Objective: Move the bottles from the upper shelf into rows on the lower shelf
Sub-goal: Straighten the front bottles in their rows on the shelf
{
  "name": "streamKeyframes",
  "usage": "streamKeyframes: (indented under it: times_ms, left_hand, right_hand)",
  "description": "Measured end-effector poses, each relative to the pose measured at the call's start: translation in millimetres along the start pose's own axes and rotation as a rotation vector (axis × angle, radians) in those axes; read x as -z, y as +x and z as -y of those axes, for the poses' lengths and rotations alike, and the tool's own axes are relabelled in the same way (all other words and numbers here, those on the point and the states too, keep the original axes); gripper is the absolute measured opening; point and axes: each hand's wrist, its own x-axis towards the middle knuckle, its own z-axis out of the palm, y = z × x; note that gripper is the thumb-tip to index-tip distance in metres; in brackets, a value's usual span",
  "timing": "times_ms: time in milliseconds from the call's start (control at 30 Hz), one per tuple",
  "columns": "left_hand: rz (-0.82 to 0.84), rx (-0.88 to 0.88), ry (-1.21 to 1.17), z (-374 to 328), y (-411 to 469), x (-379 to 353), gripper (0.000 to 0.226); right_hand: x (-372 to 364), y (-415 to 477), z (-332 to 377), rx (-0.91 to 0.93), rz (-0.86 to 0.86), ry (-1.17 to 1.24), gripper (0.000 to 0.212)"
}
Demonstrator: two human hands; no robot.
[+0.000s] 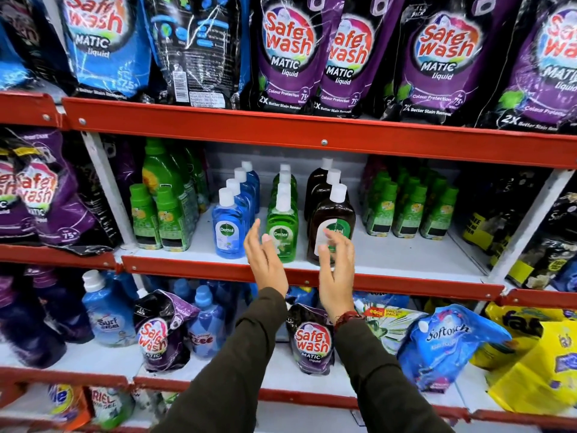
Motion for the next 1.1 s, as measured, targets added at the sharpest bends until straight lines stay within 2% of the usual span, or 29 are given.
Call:
streamKeyframes:
  times_ms: [100, 167, 233, 333, 400, 500, 600, 733, 900, 1000, 1100]
  left_hand:
    - [0.124, 0.139, -0.021, 3, 14, 9, 0.053]
    - [0.222, 0.203, -0.017, 4, 23, 15, 0.059]
    - [0.299, 0.267, -0.048, 5, 29, 18, 0.059]
    - [0.373, 0.331, -0.074, 3, 34, 21, 0.087]
    - [0.411, 0.326, -0.084, 5, 35, 21, 0.094]
    - [0.429, 0.317, -0.109, 6, 36, 23, 0.085]
    - [0.403, 0.306, -0.129, 7, 34, 24, 0.065]
    - [0.409, 0.286, -0.122, 4, 35, 25, 0.073]
    - [0.422, 0.257, -0.097, 5, 33, 27, 0.065]
    - [0.395, 0.231, -0.062, 5, 30, 30, 0.055]
    - [0.356, 0.135, 0.012, 9, 30, 38, 0.056]
  right_hand:
    - [-21, -5, 12, -0.076, 0.234, 0.068, 0.046]
    - [-35, -6, 17, -0.171, 0.312, 0.078, 0.057]
    - [-44, -5, 21, -0.283, 0.346, 0.093, 0.065]
    - [-50, 0, 29, -0.354, 0.349, 0.113, 0.068]
    - [-51, 3, 33, -0.357, 0.354, 0.141, 0.062]
    - [-52, 4, 32, -0.352, 0.358, 0.165, 0.06]
    - [-52, 5, 30, -0.347, 0.371, 0.152, 0.062]
    - [-51, 6, 30, -0.324, 0.377, 0.146, 0.057]
    - [-52, 6, 29, -0.321, 0.377, 0.151, 0.059]
    - [-56, 2, 28, -0.307, 0.291, 0.134, 0.058]
    - [-66, -7, 21, -0.27, 0.132, 0.105, 0.067]
